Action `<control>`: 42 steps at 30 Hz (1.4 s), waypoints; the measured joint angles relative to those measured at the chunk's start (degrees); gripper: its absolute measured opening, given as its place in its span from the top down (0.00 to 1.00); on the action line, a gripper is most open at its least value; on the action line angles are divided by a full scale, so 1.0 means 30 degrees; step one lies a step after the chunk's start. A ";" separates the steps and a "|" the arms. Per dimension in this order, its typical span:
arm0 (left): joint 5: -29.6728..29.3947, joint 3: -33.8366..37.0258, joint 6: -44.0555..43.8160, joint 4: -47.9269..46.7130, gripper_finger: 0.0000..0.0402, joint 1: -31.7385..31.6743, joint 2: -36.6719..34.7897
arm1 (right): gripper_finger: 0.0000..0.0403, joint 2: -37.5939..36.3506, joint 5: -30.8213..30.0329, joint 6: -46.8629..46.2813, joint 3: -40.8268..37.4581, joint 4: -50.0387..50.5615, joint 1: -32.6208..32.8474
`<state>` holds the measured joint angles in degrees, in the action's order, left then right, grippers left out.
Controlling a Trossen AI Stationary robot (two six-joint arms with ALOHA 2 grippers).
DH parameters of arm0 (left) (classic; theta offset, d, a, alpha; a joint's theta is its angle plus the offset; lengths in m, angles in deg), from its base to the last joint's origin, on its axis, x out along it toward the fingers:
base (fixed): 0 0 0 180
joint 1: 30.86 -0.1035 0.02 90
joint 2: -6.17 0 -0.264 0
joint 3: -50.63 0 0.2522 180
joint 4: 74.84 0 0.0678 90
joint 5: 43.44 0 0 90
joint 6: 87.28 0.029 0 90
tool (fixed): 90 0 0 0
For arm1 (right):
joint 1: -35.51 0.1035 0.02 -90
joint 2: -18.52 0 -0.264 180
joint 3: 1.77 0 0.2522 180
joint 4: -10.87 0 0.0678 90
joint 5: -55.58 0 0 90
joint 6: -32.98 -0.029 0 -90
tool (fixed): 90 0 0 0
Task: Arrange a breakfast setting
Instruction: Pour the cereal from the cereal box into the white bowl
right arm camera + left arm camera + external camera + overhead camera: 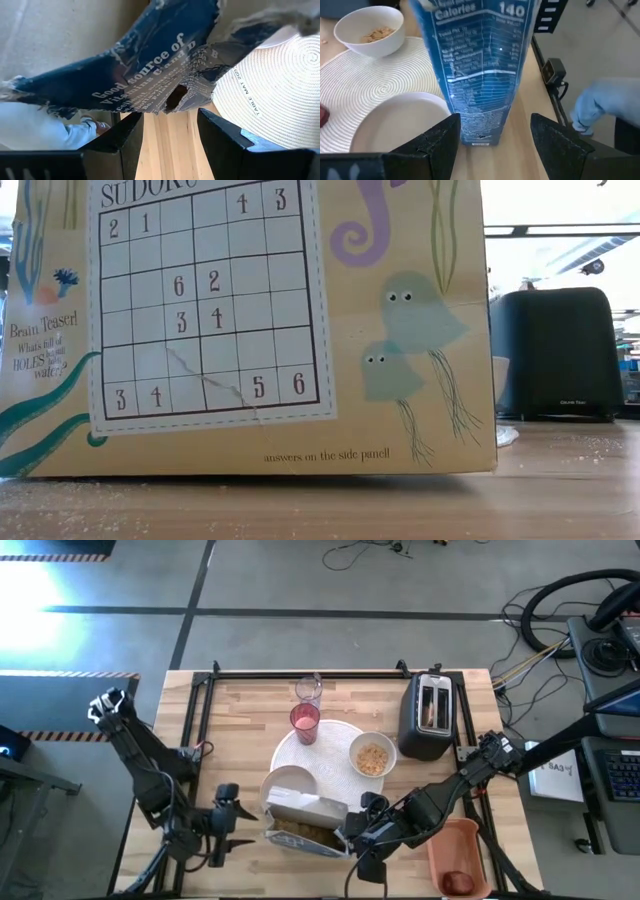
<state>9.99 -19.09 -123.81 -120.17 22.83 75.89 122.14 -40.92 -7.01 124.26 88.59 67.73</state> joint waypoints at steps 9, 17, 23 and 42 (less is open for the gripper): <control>-0.1492 0.0066 -0.0531 -0.0423 0.41 -0.0022 0.0211 | 0.56 0.0000 -0.0002 0.0000 0.0000 -0.0006 0.0000; -0.2086 0.0415 -0.2231 -0.0503 0.26 -0.0007 0.1212 | 0.56 0.0000 -0.0002 0.0000 0.0000 -0.0006 0.0000; -0.2147 0.0430 -0.1464 -0.0149 0.15 0.0233 0.1747 | 0.56 0.0000 -0.0002 0.0000 0.0000 -0.0006 0.0000; -0.1995 0.0444 0.2772 0.1639 0.02 0.0328 0.2615 | 0.56 0.0000 -0.0002 0.0007 0.0000 -0.0013 0.0000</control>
<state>4.01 -17.76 -115.50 -115.25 23.81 83.73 122.14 -40.93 -6.99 124.26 88.56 67.73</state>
